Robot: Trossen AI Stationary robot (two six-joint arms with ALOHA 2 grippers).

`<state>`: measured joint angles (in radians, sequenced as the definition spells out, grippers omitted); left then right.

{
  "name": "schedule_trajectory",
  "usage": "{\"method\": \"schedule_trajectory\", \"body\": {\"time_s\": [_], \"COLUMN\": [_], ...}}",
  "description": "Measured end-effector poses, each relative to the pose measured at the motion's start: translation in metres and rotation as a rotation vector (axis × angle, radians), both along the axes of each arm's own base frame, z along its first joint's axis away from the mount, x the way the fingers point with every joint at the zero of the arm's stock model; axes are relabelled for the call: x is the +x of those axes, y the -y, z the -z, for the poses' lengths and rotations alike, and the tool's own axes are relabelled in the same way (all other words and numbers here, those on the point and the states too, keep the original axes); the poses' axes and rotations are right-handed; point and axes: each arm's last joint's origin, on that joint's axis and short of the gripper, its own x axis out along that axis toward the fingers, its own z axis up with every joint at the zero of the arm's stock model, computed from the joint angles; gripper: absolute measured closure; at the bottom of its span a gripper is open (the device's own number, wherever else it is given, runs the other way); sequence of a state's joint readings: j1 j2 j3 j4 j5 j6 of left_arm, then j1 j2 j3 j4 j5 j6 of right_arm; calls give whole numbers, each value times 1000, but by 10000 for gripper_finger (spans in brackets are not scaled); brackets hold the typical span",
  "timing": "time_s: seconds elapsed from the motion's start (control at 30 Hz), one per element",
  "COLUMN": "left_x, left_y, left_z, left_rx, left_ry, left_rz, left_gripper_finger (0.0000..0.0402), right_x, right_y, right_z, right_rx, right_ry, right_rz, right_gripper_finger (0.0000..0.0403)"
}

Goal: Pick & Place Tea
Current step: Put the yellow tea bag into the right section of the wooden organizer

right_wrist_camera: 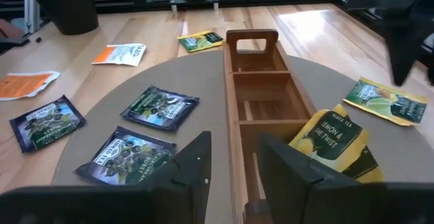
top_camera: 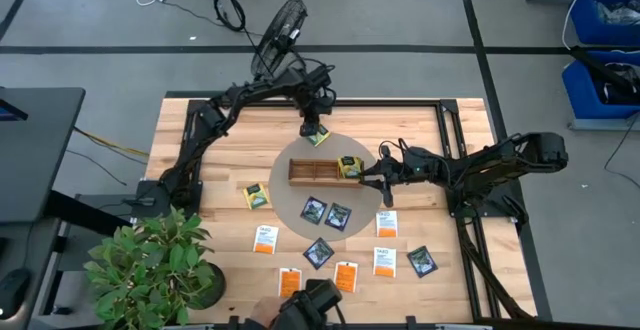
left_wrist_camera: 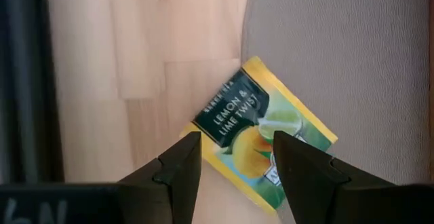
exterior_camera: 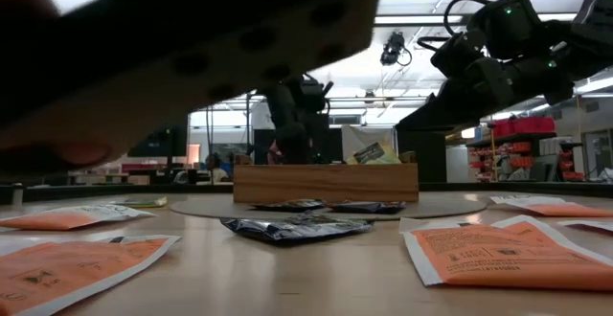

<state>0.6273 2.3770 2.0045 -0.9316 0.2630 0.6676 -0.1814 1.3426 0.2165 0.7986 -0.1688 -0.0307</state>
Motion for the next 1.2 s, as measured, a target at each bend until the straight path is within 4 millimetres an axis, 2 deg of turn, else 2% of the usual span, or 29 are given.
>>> {"method": "schedule_trajectory", "body": {"time_s": [0.3,0.57,0.67,0.83,1.03,1.2], "left_x": [-1,-1,0,-3,-12,-15], "left_y": [-6,-4,-4,-3,-6,-5], "left_z": [0,15,13,15,27,28], "left_rx": [-7,-63,-64,-88,-196,-202], "left_ry": [25,1,12,-13,-53,-91], "left_rz": [-41,-24,-23,-28,-44,-66], "left_gripper_finger": [213,213,213,213,213,214], "right_x": [0,0,0,0,0,0], "right_y": [0,0,0,-1,-1,-1], "right_z": [0,0,0,-1,-1,-2], "right_rx": [-2,-2,-2,2,8,10], "right_ry": [0,0,2,12,17,18], "right_rz": [-8,-8,-9,-25,-32,-31], "right_gripper_finger": [277,277,277,277,277,277]}}
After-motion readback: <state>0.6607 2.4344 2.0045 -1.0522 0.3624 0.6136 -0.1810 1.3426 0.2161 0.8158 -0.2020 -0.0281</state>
